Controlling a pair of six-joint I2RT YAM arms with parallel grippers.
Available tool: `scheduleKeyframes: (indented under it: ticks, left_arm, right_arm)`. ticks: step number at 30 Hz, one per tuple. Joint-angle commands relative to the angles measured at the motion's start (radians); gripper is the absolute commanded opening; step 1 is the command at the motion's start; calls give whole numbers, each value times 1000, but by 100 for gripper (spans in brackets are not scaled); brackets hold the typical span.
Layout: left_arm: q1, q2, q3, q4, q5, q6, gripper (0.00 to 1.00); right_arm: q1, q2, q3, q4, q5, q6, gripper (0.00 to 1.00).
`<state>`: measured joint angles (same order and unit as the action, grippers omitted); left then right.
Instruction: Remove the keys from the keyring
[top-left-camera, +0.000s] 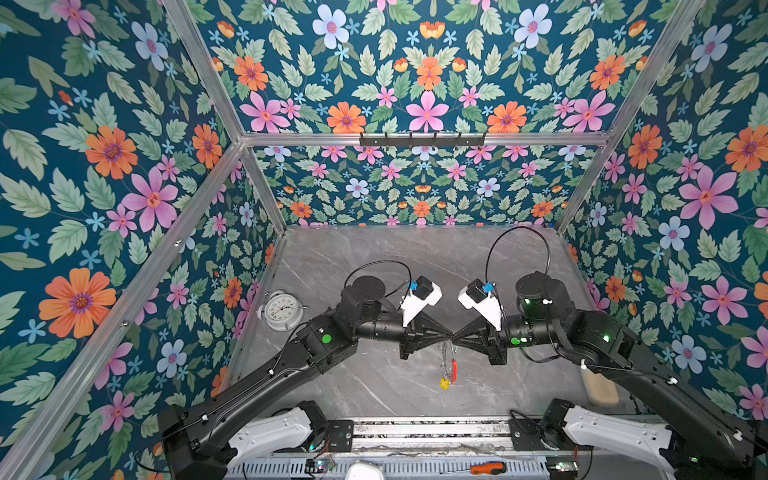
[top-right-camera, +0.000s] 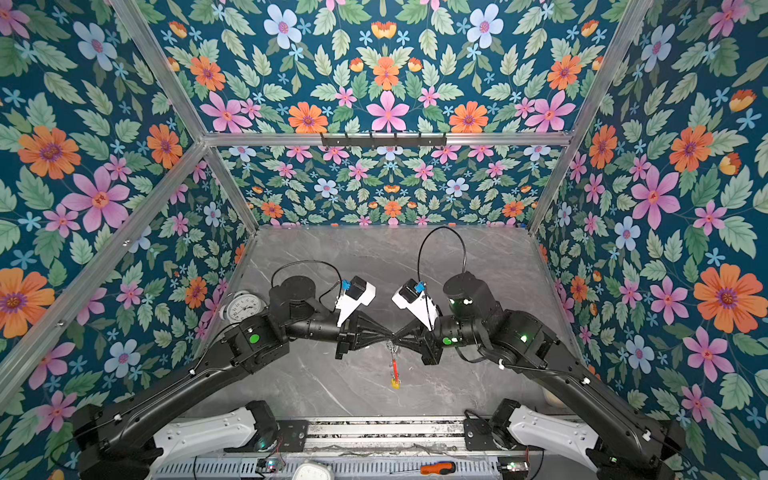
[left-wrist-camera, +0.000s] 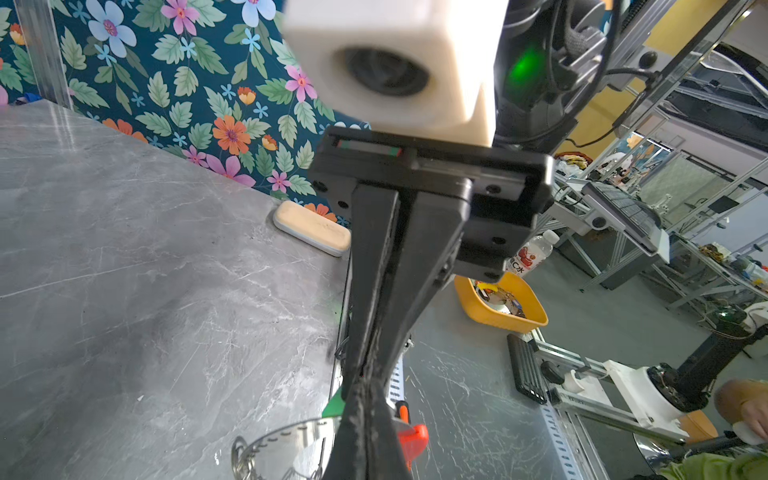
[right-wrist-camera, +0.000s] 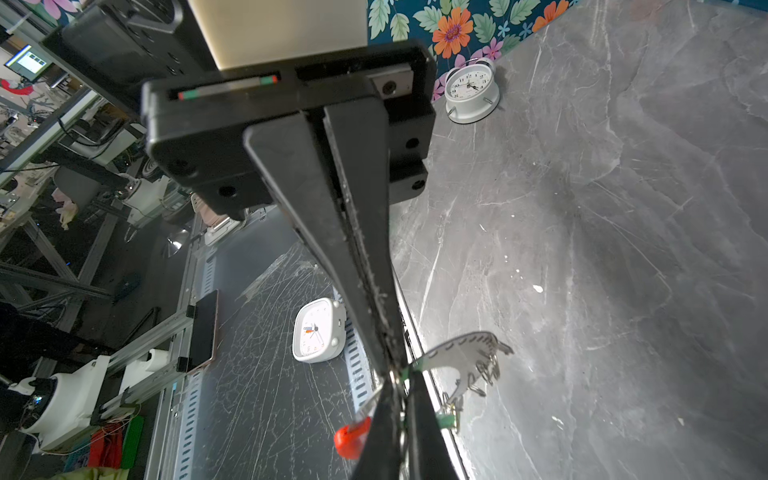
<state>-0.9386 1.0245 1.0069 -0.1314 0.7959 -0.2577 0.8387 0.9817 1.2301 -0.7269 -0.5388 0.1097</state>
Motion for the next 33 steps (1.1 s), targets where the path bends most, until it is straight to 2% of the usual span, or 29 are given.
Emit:
scheduleKeyframes:
  ticks: [1,3,7,10,16,21,28,33]
  left_arm:
    - [-6,-25,-32,137,14,-30,0]
    - [-6,-53,-71,211,-24,-53,0]
    - [-6,-108,-135,329,-93,-81,0]
    - [-6,-138,-178,402,-117,-97,0]
    - [-6,-179,-254,537,-141,-123,0]
    - [-6,-185,-279,588,-147,-139,0]
    - [-6,-185,-290,621,-141,-156,0]
    - [-6,-184,-295,630,-141,-164,0]
  right_arm:
    - [0,2,-1,45,45,12,0]
    - [0,-9,-13,75,47,20,0]
    - [0,-72,-66,186,50,40,34]
    - [0,-127,-113,278,51,57,42]
    - [0,-238,-260,527,63,120,46]
    - [1,-271,-341,665,42,158,47]
    - [0,-257,-363,706,-3,158,48]
    - [0,-227,-357,706,-48,155,38]
